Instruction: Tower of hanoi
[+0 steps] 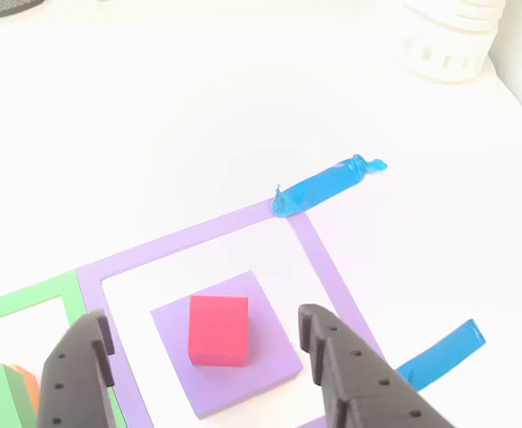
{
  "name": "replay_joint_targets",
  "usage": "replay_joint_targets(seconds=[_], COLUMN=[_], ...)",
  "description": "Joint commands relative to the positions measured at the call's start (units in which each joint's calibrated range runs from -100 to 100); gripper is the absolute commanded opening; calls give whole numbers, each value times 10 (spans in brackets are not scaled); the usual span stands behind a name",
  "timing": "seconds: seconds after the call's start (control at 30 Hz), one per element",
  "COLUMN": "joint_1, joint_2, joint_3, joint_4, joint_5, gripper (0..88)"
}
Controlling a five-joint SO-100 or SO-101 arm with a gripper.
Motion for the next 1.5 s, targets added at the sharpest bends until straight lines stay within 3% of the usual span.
replay_joint_targets(seconds=[0.0,0.27,0.67,1.47], joint_1=[-13,-4,26,-12], joint_2=[43,191,314,443], joint_3=[28,48,97,78], joint_4=[-151,-361,-540,-679], joint_5=[0,0,0,0], gripper=[242,252,277,252])
